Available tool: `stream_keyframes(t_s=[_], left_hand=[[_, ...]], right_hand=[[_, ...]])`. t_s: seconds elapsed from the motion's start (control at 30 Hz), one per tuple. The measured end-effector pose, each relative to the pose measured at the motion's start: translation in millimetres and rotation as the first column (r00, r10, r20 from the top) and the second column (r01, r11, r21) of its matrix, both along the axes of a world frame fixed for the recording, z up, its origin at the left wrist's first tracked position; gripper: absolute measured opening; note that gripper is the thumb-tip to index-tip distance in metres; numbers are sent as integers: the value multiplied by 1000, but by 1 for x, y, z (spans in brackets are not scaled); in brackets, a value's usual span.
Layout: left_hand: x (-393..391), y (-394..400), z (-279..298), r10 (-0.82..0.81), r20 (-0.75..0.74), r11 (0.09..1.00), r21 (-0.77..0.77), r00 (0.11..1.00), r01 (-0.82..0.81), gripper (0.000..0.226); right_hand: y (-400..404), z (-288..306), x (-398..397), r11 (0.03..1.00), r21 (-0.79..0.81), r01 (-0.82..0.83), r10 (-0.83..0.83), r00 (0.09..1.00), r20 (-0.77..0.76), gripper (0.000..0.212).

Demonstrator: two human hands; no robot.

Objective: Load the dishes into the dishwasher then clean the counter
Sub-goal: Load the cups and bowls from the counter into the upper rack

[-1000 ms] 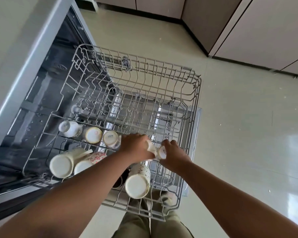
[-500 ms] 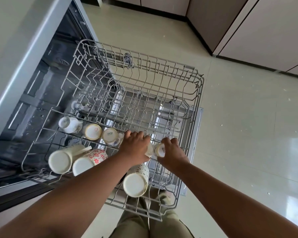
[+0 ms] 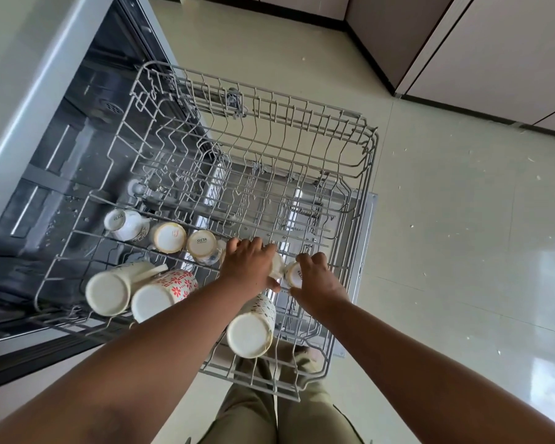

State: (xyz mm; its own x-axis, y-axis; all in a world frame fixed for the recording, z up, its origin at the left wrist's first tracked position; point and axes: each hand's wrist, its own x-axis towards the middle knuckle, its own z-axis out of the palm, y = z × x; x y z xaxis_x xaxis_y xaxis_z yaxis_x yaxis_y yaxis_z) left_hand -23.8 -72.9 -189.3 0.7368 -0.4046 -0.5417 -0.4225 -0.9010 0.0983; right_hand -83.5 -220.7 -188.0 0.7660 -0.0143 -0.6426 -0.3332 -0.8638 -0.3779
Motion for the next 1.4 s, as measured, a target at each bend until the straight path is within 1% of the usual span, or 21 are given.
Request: stream_keyframes(t_s=[0.23, 0.37, 0.47, 0.67, 0.73, 0.83, 0.93, 1.0, 1.07, 1.2, 1.3, 1.4], left_hand=[[-10, 5, 4, -17, 40, 1000, 14, 999, 16, 89], [-12, 6, 2, -31, 72, 999, 22, 997, 30, 80], [-13, 6, 1, -30, 92, 999, 24, 995, 28, 77], [-16, 10, -2, -22, 121, 999, 27, 992, 19, 83], [-18, 12, 1, -12, 135, 1000, 11, 991, 10, 85], [-21, 18, 10, 46, 144, 998, -45, 989, -39, 90], [-22, 28, 28, 126, 133, 990, -87, 983, -115, 97], [-27, 40, 44, 183, 148, 981, -91, 972, -171, 101], [-30, 51, 54, 208, 175, 977, -82, 962, -196, 102], [-46, 77, 95, 232, 288, 973, -80, 929, -218, 100], [-64, 91, 138, 224, 385, 974, -97, 895, -202, 99], [-82, 107, 178, 284, 461, 959, -111, 841, -262, 93]], right_hand=[[2, 2, -2, 999, -39, 0, -1, 1000, -22, 63], [-1, 3, -3, 999, -8, 43, -43, 999, -13, 57], [-1, 4, -1, 997, 21, 74, -73, 997, -8, 58], [-2, 8, -2, 997, 33, 66, -66, 998, -11, 63], [-2, 11, -4, 999, 24, 41, -41, 999, 13, 63], [-1, 21, -8, 999, -9, -35, 35, 993, 111, 60], [1, 34, -7, 994, -47, -101, 108, 978, 176, 65], [4, 46, -3, 976, -114, -185, 207, 953, 221, 68], [8, 53, 2, 952, -181, -247, 285, 931, 228, 72], [28, 89, 14, 896, -258, -362, 426, 863, 270, 79], [58, 131, 21, 823, -326, -466, 561, 758, 333, 81], [94, 175, 23, 762, -362, -537, 648, 638, 416, 79]])
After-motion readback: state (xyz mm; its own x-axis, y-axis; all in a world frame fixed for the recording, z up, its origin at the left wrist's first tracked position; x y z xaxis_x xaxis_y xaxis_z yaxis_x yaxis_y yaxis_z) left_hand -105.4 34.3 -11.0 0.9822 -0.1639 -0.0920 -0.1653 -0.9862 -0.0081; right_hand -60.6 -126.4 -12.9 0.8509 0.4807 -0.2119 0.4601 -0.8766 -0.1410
